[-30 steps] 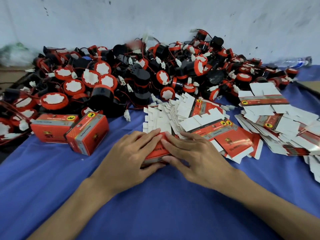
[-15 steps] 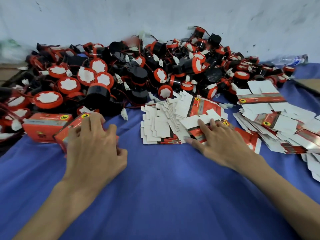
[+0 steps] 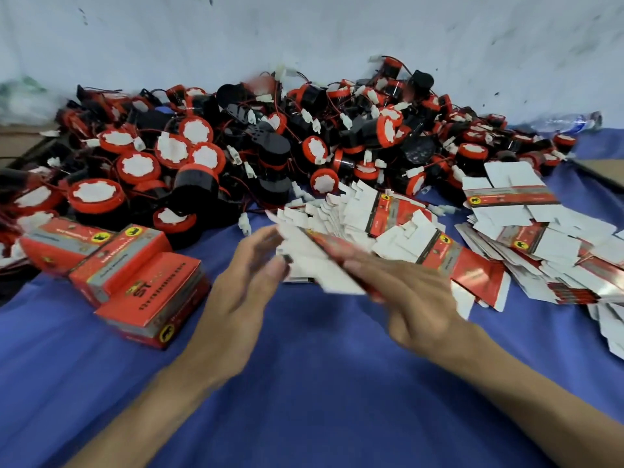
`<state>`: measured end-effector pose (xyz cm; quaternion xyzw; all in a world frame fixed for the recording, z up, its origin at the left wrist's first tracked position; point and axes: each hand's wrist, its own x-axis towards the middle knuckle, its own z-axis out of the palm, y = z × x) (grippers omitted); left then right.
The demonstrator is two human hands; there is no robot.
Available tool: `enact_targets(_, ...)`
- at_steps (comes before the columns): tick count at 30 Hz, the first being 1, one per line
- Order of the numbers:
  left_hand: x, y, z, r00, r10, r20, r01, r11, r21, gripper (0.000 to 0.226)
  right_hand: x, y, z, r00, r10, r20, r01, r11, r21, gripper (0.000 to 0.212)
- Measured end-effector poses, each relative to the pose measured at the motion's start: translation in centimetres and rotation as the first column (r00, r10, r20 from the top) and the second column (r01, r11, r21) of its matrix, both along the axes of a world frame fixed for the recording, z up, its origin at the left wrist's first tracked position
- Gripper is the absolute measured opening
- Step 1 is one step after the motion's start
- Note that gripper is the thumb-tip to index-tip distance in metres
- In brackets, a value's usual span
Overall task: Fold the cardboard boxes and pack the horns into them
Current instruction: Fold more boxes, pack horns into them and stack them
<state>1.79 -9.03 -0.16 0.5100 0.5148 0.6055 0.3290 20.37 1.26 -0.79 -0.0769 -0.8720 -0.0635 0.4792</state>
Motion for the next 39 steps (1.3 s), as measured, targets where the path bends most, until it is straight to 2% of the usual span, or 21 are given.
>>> enact_targets(1, 0.3, 0.1, 0.0, 0.968, -0.064, 0.244, 0.078, 0.996, -0.048, 0.039, -0.2, -0.1, -0.2, 0.998, 0.041, 0.055, -0.042, 0.999, 0.017, 0.034)
enact_targets(3, 0.4, 0.2, 0.1, 0.863, -0.139, 0.485, 0.191, 0.98, -0.059, 0.037, -0.7, -0.5, -0.2, 0.984, 0.101, 0.145, -0.108, 0.993, 0.046, 0.034)
enact_targets(5, 0.2, 0.3, 0.2, 0.801, -0.129, 0.585, 0.21, 0.975, -0.072, 0.04, -0.9, -0.8, -0.2, 0.972, 0.115, 0.203, -0.127, 0.991, 0.049, 0.023)
enact_targets(7, 0.0, 0.4, -0.2, 0.786, -0.118, 0.606, 0.227, 0.968, -0.107, 0.047, -0.7, -1.0, -0.1, 0.956, 0.136, 0.259, -0.135, 0.991, -0.02, 0.03)
enact_targets(10, -0.3, 0.5, -0.6, 0.796, -0.184, 0.577, 0.291, 0.952, -0.098, 0.054, -0.7, -1.1, 0.1, 0.96, 0.122, 0.252, -0.086, 0.985, -0.148, 0.041)
enact_targets(12, -0.3, 0.5, -0.7, 0.797, -0.264, 0.543, 0.37, 0.924, -0.094, 0.053, -0.9, -0.9, 0.3, 0.987, -0.029, 0.161, 0.06, 0.98, -0.19, 0.042)
enact_targets(14, -0.5, 0.4, -0.8, 0.773, -0.335, 0.538, 0.449, 0.889, -0.092, 0.054, -0.9, -0.7, 0.2, 0.978, -0.139, 0.157, 0.187, 0.916, -0.354, 0.053)
enact_targets(17, -0.9, 0.1, -0.6, 0.719, -0.423, 0.552, 0.536, 0.843, -0.053, 0.052, -0.8, -0.9, -0.7, 0.96, -0.039, 0.276, 0.196, 0.798, -0.571, 0.066)
enact_targets(20, -1.2, -0.1, -0.6, 0.681, -0.52, 0.517, 0.616, 0.787, -0.02, 0.056, -0.8, -1.0, -0.8, 0.957, 0.065, 0.284, 0.147, 0.734, -0.663, 0.066)
enact_targets(22, -1.0, -0.3, -0.6, 0.699, -0.557, 0.448, 0.637, 0.77, -0.038, 0.048, -0.7, -1.0, -0.8, 0.957, 0.083, 0.279, 0.134, 0.725, -0.676, 0.065)
enact_targets(24, -0.6, -0.6, -0.5, 0.756, -0.566, 0.329, 0.621, 0.779, -0.089, 0.039, -0.7, -1.0, -0.7, 0.952, 0.071, 0.298, 0.155, 0.727, -0.669, 0.065)
enact_targets(30, 0.0, -0.8, -0.8, 0.844, -0.536, 0.0, 0.526, 0.828, -0.195, 0.044, -1.1, -1.1, -0.7, 0.948, -0.062, 0.312, 0.259, 0.719, -0.644, 0.058)
enact_targets(33, 0.3, -0.7, -1.1, 0.876, -0.481, 0.041, 0.477, 0.85, -0.225, 0.028, -1.2, -1.5, -0.6, 0.933, -0.132, 0.336, 0.32, 0.735, -0.599, 0.052)
enact_targets(39, 1.3, -0.6, -1.3, 0.923, -0.367, -0.113, 0.356, 0.929, -0.105, 0.009, -1.0, -1.6, 0.6, 0.918, -0.267, 0.295, 0.383, 0.791, -0.477, 0.055)
